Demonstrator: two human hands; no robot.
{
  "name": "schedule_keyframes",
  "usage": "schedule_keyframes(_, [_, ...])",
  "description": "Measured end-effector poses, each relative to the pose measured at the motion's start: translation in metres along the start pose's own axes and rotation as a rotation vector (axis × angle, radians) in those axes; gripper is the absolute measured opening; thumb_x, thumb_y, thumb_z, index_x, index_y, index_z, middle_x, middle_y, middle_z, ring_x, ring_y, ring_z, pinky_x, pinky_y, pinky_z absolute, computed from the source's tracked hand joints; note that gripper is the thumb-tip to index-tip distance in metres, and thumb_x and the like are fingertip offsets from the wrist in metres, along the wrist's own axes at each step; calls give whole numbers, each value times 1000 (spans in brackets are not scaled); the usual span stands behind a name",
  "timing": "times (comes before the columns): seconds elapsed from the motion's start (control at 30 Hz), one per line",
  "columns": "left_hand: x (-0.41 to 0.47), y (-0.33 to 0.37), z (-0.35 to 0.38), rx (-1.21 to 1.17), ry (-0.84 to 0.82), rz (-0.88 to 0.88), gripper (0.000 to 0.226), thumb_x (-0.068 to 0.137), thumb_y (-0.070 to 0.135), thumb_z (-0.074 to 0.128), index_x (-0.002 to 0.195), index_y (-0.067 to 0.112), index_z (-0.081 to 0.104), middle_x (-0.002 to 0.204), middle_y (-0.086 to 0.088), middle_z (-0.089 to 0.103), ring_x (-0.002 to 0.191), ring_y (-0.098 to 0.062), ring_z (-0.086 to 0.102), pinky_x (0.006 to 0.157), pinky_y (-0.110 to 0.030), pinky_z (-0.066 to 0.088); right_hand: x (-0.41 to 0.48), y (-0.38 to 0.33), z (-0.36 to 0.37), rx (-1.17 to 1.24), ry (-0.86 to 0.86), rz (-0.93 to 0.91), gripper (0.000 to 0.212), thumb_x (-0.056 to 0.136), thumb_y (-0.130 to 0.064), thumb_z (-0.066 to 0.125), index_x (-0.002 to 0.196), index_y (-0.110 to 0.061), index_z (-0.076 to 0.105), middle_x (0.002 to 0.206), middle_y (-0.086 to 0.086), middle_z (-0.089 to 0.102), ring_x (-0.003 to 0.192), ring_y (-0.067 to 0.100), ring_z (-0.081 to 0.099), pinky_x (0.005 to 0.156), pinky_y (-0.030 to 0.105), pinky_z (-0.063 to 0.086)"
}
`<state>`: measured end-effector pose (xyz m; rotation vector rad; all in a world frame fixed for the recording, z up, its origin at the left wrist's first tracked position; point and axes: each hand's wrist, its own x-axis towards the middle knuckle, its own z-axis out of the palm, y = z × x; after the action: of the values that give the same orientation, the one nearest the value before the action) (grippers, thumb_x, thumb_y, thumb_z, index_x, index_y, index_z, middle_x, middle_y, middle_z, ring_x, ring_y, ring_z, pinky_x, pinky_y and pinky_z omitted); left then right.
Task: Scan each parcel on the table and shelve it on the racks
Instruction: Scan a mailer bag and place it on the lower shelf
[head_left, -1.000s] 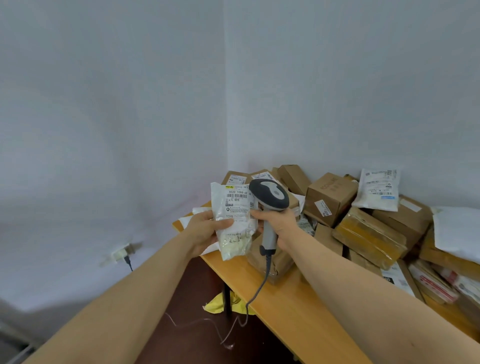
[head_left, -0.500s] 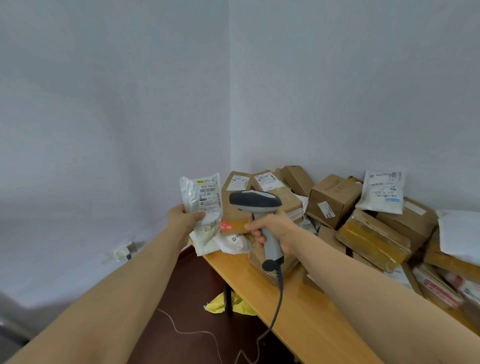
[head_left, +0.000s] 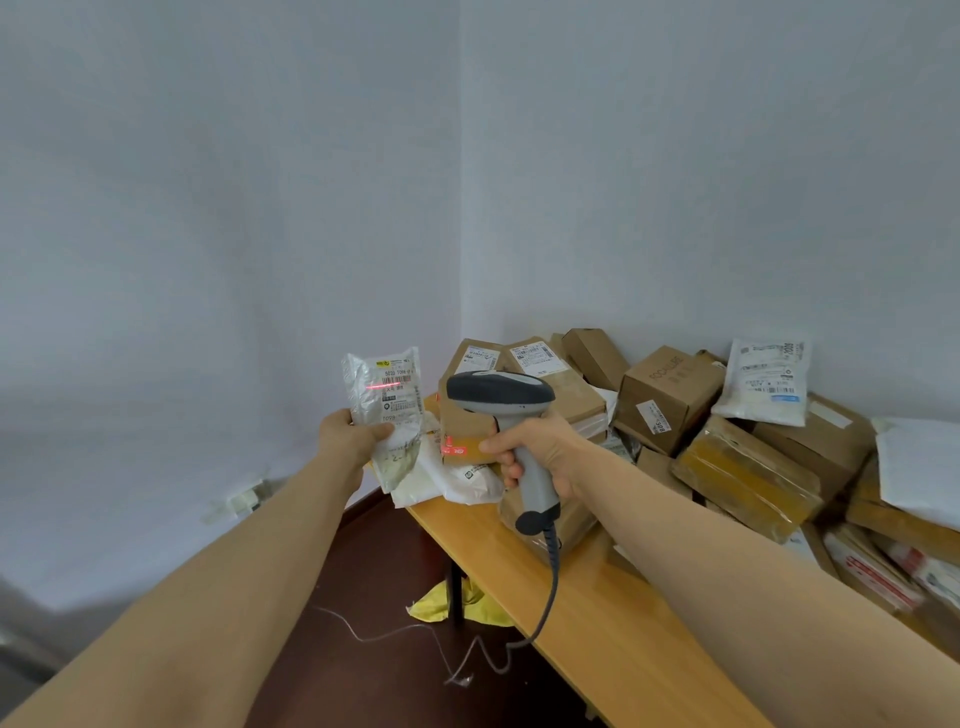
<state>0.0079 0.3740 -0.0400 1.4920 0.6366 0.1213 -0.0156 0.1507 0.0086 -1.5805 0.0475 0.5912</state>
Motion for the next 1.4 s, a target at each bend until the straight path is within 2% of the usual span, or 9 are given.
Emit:
schedule_keyframes(0.43, [8,-7,-23,-24,1,-19,37,81,-13,65,117,-6,59,119,-20,63,108,-37,62,89,-45,53,8,2,32,54,24,40,19,82,3,67,70,-8,57,51,4,53,42,13,43,48,23,45])
schedule_keyframes(0.5, [6,-8,-30,-54,-22,-44,35,82,-13,65,116,-6,59,116,-18,63,106,-36,62,88,-44,53,11,3,39,97,31,21,11,81,-1,71,80,-5,61,56,7,58,44,15,47,49,25,48])
schedule_keyframes(0.63, [-13,-13,-45,-150,-165,-133,27,86,-11,61,111,-1,60,107,-13,66,91,-26,66,73,-36,54,22,12,53,152,132,-21,29,81,-8,75,107,1,65,74,11,72,59,19,65,57,31,56])
schedule_keyframes(0.77, [-44,-39,-72,-258,-231,-232,34,87,-7,60,119,4,61,118,-13,67,100,-26,67,76,-36,57,33,34,75,136,145,-24,35,79,-4,77,112,-3,64,104,15,69,86,24,68,62,34,56])
schedule_keyframes(0.87, [-79,-62,-98,-303,-208,-289,32,87,-7,60,117,6,62,116,-11,68,105,-27,66,83,-39,57,35,55,103,77,53,-13,27,75,-2,80,97,-6,66,91,10,71,76,21,68,63,33,57])
schedule_keyframes(0.93, [-102,-83,-121,-322,-159,-313,34,87,-5,60,119,8,62,116,-11,69,108,-28,65,90,-43,55,30,75,129,51,-32,11,27,68,1,84,88,-9,68,88,10,72,77,22,68,71,37,58])
schedule_keyframes(1.03, [-142,-115,-165,-393,-33,-346,37,86,3,63,122,9,61,116,-12,69,109,-29,65,95,-47,52,14,105,180,-51,-170,48,41,59,2,88,95,-5,68,96,11,72,91,29,68,85,48,56])
schedule_keyframes(1.17, [-200,-145,-233,-471,229,-331,32,83,13,73,112,3,65,103,-13,73,96,-27,70,84,-45,57,-22,131,259,-136,-359,84,35,62,8,84,88,-6,68,86,8,71,78,23,68,75,40,58])
schedule_keyframes(1.4, [-296,-182,-372,-494,620,-265,35,75,11,80,105,0,66,93,-12,74,83,-24,73,67,-36,60,-97,165,412,-297,-657,101,34,62,3,86,89,-7,69,89,13,72,82,27,68,76,40,57])
